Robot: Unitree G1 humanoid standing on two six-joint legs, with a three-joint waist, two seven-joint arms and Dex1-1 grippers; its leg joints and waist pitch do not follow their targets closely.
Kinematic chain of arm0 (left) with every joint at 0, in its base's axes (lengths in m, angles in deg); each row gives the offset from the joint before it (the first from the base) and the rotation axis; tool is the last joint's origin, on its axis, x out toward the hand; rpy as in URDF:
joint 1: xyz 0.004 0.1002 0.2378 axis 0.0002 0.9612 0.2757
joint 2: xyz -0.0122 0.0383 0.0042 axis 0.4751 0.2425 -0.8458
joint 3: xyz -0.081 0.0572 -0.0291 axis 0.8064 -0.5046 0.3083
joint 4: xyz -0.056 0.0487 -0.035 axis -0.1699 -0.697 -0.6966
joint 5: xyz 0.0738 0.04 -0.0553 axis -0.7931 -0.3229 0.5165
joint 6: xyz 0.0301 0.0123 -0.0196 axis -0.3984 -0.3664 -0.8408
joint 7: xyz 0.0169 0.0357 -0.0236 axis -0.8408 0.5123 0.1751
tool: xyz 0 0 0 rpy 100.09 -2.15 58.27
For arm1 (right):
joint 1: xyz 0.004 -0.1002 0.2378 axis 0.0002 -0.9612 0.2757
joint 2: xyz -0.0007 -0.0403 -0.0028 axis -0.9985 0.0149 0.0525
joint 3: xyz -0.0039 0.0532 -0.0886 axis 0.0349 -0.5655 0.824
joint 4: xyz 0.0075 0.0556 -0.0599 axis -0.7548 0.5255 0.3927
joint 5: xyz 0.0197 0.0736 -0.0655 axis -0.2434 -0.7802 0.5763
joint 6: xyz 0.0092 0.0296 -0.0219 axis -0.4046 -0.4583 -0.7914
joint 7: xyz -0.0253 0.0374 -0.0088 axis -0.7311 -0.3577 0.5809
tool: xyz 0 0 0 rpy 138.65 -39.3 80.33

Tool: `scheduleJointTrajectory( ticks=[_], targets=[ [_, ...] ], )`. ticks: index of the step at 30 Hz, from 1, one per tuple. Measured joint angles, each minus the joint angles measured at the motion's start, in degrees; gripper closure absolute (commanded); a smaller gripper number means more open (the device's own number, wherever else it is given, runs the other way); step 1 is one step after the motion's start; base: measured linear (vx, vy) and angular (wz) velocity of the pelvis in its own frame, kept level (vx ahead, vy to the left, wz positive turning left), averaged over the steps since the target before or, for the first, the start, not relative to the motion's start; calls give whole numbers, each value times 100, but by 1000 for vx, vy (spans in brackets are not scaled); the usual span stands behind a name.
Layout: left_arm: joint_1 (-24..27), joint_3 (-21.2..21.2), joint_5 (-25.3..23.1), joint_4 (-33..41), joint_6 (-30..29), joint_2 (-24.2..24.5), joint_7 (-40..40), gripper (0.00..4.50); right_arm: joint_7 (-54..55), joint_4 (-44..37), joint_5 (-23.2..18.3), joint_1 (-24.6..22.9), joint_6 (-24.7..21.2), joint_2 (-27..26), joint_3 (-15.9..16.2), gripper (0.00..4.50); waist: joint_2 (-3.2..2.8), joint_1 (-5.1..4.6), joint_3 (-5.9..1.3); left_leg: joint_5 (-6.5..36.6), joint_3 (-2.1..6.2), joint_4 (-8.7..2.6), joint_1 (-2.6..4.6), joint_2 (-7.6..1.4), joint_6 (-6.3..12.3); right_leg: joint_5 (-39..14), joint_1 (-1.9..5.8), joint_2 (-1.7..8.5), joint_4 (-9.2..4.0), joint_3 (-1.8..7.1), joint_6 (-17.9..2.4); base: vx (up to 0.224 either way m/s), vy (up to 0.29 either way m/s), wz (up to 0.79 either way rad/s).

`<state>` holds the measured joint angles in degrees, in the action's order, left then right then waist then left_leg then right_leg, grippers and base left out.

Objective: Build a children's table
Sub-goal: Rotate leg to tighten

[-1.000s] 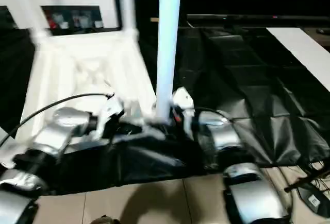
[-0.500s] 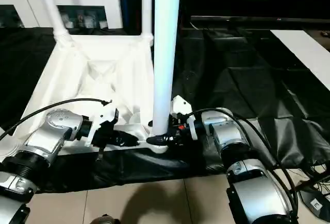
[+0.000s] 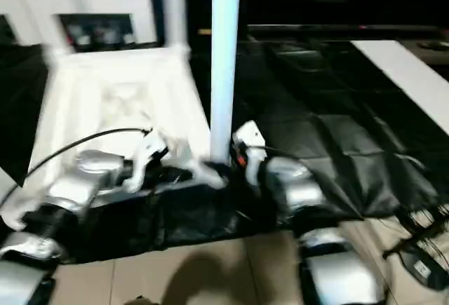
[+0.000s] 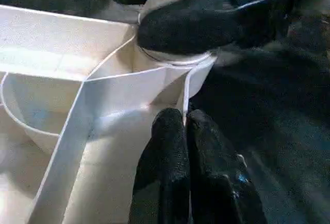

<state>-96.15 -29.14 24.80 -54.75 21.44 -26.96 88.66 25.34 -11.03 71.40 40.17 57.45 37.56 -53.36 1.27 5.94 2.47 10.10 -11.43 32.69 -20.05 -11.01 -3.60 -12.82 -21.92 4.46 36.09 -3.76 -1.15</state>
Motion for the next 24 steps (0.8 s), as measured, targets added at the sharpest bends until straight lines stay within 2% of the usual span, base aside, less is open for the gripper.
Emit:
scheduleJointTrajectory(
  ticks=[3, 6, 7, 8, 10, 11, 14, 15, 19, 24],
  targets=[
    [-6, 72, -33, 1, -40, -201, -365, 450, 781, -24, 41, -2, 43, -234, -125, 203, -10, -8, -6, 1, 0, -16, -2, 3, 0, 0, -3, 0, -3, -1, 1, 0, 0, 0],
    [-2, 63, -53, 43, -35, -287, -476, 450, 973, -126, 48, -111, 209, -287, -184, 203, -10, 19, -8, 1, -1, -41, -5, 5, 0, -4, -3, 0, -22, -5, 7, 0, 0, 0],
    [-1, 53, -58, 53, -32, -289, -474, 450, 978, -128, 46, -128, 260, -292, -193, 168, -10, 30, -7, 1, -1, -44, -5, 5, 0, -4, -4, -1, -24, -6, 7, 0, 0, 0],
    [10, 41, -76, 79, -20, -289, -469, 450, 972, -130, 36, -141, 303, -291, -197, 168, -10, 34, -7, 1, -1, -46, -6, 5, 0, -4, -4, -1, -27, -7, 7, 0, 0, 0],
    [37, 14, -113, 150, 1, -288, -443, 450, 875, -130, 25, -160, 363, -256, -200, 128, -7, 41, -5, 1, -1, -45, -13, 4, 1, -4, -8, -1, -30, -8, 7, 0, 0, 0],
    [40, 6, -114, 157, 4, -287, -439, 450, 818, -130, 25, -166, 377, -246, -200, 128, -7, 42, -5, 1, -1, -46, -15, 4, 1, -4, -8, -1, -33, -9, 7, 0, 0, 0],
    [94, -27, -108, 264, 25, -210, -296, 450, 191, -137, 22, -167, 371, -21, -96, 108, -4, 41, -3, 4, -1, -46, -24, 4, 5, -4, -10, -1, -42, -12, 7, 0, 0, 0],
    [123, -28, -91, 307, 25, -169, -195, 450, -78, -166, 30, -167, 362, 104, -1, 85, -5, 43, -3, 4, 0, -48, -27, 4, 7, -4, -13, -1, -43, -13, 7, 0, 0, 0],
    [219, -116, 22, 464, 64, 126, 374, 450, -1229, -187, 48, -119, 344, 492, 315, 85, -5, 56, -2, 1, 1, -51, -36, -2, 12, -8, -20, -4, -42, -23, 8, 0, 0, 0],
    [242, -296, 126, 488, 298, 402, 1126, 450, -2561, -203, 42, -30, 163, 852, 580, 85, 14, 142, 9, 7, 1, -23, -59, -4, 25, -7, -26, -4, -40, -23, 7, 0, 0, 0]
  ],
)
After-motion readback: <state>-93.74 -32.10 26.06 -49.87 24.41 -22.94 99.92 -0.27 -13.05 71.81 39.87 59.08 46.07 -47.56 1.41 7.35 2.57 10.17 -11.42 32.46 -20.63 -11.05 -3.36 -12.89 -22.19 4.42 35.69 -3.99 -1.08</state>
